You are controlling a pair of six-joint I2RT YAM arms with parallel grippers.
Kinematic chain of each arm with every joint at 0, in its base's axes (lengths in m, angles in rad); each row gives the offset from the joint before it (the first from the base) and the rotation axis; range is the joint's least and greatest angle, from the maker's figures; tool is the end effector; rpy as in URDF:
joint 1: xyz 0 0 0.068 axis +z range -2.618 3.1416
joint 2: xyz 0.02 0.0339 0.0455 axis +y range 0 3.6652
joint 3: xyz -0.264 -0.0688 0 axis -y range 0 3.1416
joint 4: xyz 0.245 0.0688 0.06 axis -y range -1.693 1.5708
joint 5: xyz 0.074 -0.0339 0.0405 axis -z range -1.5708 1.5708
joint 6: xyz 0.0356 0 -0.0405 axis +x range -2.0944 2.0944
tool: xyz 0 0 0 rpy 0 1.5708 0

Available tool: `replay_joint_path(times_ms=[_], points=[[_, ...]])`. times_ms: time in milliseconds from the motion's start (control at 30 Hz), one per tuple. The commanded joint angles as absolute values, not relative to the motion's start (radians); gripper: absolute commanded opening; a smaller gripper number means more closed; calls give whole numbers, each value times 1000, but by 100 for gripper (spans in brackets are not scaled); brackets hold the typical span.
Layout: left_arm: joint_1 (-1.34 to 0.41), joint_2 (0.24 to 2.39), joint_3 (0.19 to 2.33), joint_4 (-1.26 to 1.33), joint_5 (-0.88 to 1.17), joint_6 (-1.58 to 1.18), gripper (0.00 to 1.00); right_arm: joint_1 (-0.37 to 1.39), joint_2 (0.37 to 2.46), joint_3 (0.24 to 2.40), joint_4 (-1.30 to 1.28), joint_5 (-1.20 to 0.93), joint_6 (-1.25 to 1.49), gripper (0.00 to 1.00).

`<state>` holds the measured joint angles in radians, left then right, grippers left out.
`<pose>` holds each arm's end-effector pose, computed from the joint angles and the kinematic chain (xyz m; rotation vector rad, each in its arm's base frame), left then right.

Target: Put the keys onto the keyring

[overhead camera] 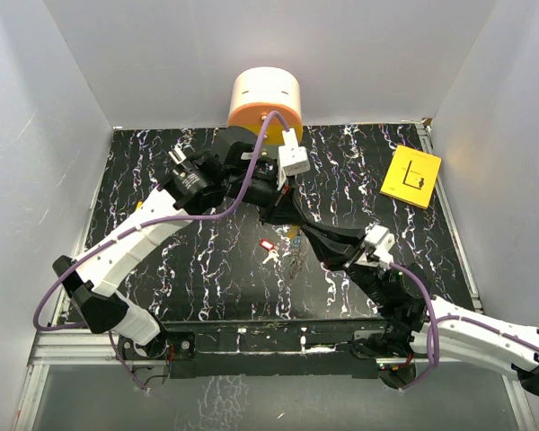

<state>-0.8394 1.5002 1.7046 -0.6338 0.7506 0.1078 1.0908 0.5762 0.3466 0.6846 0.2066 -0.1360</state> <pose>0.1957 -0.2544 0.4437 1.3755 1.5641 -1.2066 0.0751 0.1285 0.3078 -0.5015 1.0414 0.7345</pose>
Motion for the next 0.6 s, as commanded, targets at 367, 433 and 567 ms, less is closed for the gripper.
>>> replay_joint_path(times_ms=[367,433,567], points=[[-837,1472,1748,-640,774,130,0,1091,571,412,645,180,-97,35],[-838,1470,1750,-642,770,133,0,1091,569,410,638,180,-90,35],[-838,1471,1761,-641,773,126,0,1091,565,407,636,185,-88,33]])
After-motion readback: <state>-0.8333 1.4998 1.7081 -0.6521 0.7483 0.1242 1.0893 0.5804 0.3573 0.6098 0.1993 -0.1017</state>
